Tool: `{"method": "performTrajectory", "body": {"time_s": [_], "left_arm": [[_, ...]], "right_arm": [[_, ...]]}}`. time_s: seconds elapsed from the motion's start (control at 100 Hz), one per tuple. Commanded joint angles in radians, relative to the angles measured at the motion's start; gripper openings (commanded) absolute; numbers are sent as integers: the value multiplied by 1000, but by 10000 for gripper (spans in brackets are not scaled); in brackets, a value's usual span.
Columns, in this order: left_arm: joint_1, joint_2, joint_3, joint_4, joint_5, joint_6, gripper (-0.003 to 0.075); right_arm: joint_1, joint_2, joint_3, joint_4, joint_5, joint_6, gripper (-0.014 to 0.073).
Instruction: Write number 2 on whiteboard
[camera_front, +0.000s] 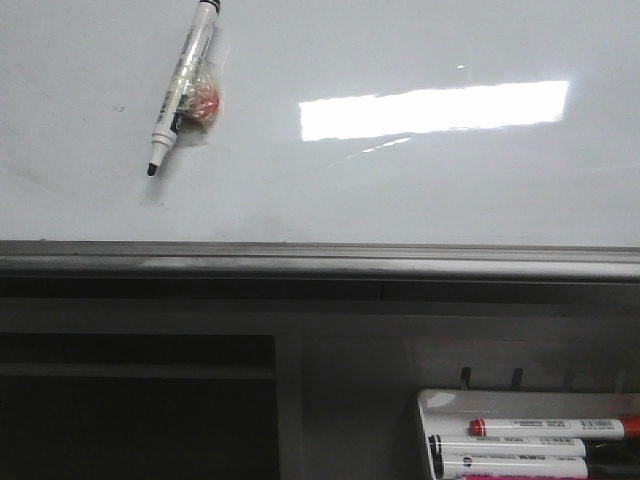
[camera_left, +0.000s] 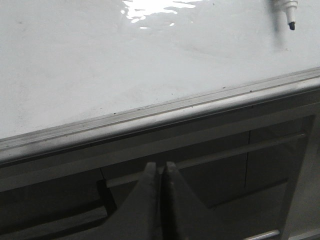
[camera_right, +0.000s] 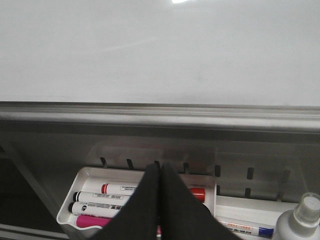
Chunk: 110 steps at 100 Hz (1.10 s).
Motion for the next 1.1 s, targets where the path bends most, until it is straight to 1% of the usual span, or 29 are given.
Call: {"method": "performTrajectory", "body": {"time_s": [0.0,0.76,0.86,0.91,0.94,0.96,0.99,1.01,1.02,1.03,1.04,1.08,1.09], "left_arm": [[1,-26,12,-5,-60,-8,-20],[1,-26,12,-5,-60,-8,-20],[1,-26,12,20,-76,-10,-20],[1,-26,12,-63,-132,-14,-20],[1,-26,12,-148,-182,-14,-20],[-1,-26,12,-233,-223,-16,-20],[-1,-26,12,-387,-275,-16,-20],[-1,-26,12,-447,-309,-16,-20],[-1,-26,12,-502,-330,-16,-20],[-1,-26,12,-527,-343,-16,-20],[-1,-26,12,-574,-363,-16,-20],[-1,-26,12,-661,-409,-16,-20],[-1,-26,12,-704,-431,-16,-20]], "right_arm": [[-8,-21,25,-20,-29,-4,-74],[-8,-21,25,-20,-29,-4,-74],[-8,-21,25,-20,-81,-4,-74],[-8,-21,25,-15,-129,-4,-74],[-8,-21,25,21,-174,-4,-74],[-8,-21,25,45,-196,-4,-74],[-8,-21,25,115,-244,-4,-74],[-8,-21,25,165,-264,-4,-74],[-8,-21,25,182,-274,-4,-74],[-8,-21,25,219,-301,-4,-74],[-8,-21,25,219,-301,-4,-74],[-8,-21,25,350,-349,-4,-74],[-8,-21,25,369,-353,-4,-74]]}}
